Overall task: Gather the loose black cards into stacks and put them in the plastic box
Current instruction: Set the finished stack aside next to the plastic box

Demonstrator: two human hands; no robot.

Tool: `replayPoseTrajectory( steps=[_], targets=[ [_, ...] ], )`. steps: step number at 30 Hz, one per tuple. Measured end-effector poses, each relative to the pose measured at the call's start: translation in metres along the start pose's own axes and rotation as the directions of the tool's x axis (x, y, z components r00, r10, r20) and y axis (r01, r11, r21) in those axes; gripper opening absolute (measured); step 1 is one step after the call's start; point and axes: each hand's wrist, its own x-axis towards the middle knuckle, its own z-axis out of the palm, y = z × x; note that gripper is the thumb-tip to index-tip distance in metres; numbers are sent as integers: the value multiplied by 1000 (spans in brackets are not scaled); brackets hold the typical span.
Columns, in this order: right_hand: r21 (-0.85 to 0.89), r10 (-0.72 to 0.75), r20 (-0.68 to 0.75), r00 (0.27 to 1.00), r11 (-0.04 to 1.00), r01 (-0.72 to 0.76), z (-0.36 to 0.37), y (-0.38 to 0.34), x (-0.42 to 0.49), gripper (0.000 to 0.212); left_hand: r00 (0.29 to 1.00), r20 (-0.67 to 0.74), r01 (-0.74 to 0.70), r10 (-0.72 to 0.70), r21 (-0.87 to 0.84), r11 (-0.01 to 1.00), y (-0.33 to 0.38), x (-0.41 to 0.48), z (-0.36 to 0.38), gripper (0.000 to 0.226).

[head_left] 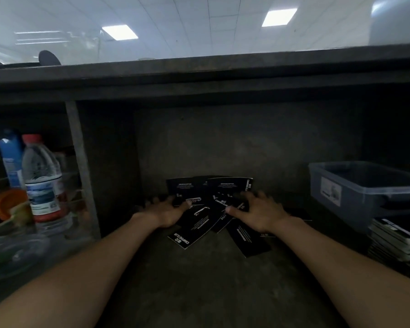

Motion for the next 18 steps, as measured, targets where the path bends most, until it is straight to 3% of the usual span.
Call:
replayPoseTrajectory(
  steps=[3,6,10,12,18],
  targets=[
    [-32,3,77,997,999,-1,3,-3,1,98,997,0,-73,73,-25,997,10,0,-6,97],
    [-29,-8,77,997,1000,10,0,-3,0,96,991,-35,-126,129,67,990,26,-7,-14,95],
    [71,-14,-27,1000,997,16,-6,-2,-2,80,930,-306,-226,205,-36,973,29,1,-23,54],
    [87,0,-65,998,996,6,-5,-2,-3,76,891,-398,-247,220,-18,969,28,12,-26,47],
    [81,-14,-39,999,997,17,-1,-3,-4,81,872,-369,-349,323,-5,937,43,39,-17,54]
  ],
)
